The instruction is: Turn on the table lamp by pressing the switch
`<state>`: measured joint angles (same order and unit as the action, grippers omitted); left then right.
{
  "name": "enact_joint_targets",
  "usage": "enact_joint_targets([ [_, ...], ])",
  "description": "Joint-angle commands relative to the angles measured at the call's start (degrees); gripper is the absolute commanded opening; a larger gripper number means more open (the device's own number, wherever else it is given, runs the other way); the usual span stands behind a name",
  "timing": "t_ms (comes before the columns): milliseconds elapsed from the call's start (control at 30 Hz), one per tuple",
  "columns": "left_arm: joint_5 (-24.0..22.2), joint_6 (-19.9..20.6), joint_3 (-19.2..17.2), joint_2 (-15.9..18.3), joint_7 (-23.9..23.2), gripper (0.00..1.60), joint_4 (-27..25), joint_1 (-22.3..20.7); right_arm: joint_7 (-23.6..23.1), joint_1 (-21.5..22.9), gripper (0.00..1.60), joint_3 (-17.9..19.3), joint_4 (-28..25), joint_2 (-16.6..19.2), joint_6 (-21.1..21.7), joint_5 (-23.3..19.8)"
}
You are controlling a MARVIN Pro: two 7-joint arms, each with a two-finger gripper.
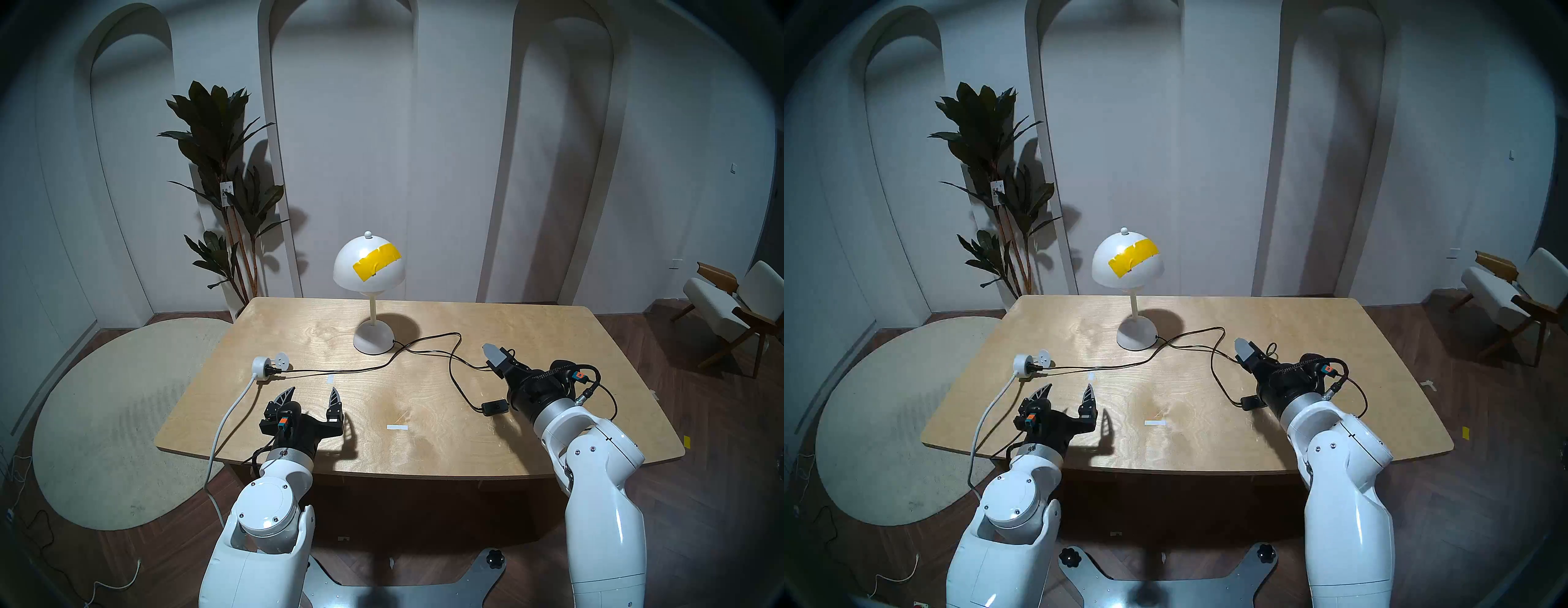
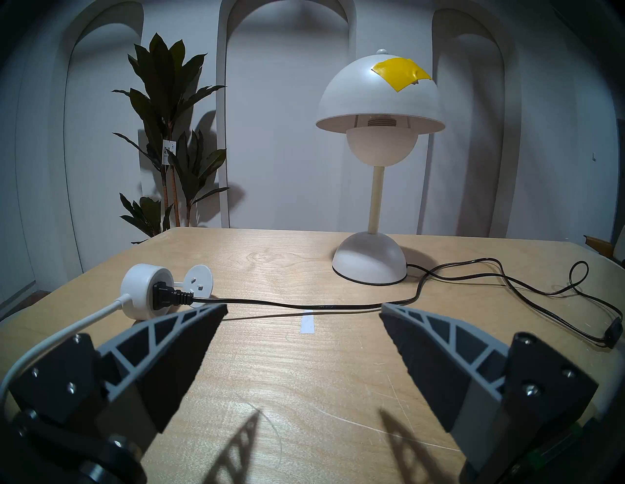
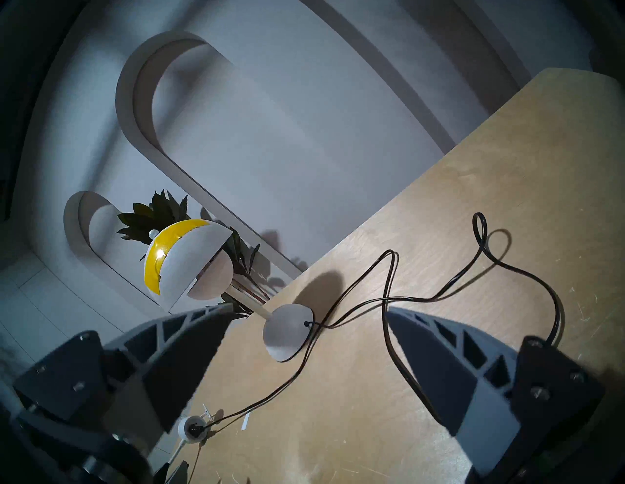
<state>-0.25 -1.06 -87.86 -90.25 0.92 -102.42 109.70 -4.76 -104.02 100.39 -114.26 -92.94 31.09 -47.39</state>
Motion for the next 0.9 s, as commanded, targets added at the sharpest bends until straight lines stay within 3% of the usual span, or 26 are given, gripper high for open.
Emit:
enact_joint_targets([
  [0, -0.03, -0.22, -0.01, -0.02, -0.01, 1.6, -1.22, -0.28, -2.46, -2.11, 1.6, 0.89, -3.61, -1.19, 0.58, -3.86],
  [233, -0.03, -0.21, -0.01, -0.02, -0.01, 1.6, -1.23, -0.27, -3.61, -4.73, 1.6, 2.59, -5.9, -2.18, 1.99, -7.03],
  [400, -0.03, -0.2, -0.01, -0.02, -0.01, 1.6, -1.26, -0.26, -4.42, -5.01, 1.6, 3.59, -4.75, -2.18, 2.21, -8.24],
  [667, -0.03, -0.22, -0.01, -0.02, -0.01, 1.6, -1.22, -0.28, -6.99, -1.0, 1.6, 4.21, 0.77, -1.46, 1.97, -11.72],
  [867, -0.02, -0.24, -0.01, -0.02, -0.01, 1.6, -1.17, -0.31, -5.6, 2.14, 1.6, 3.84, 4.21, -0.67, 3.29, -18.96],
])
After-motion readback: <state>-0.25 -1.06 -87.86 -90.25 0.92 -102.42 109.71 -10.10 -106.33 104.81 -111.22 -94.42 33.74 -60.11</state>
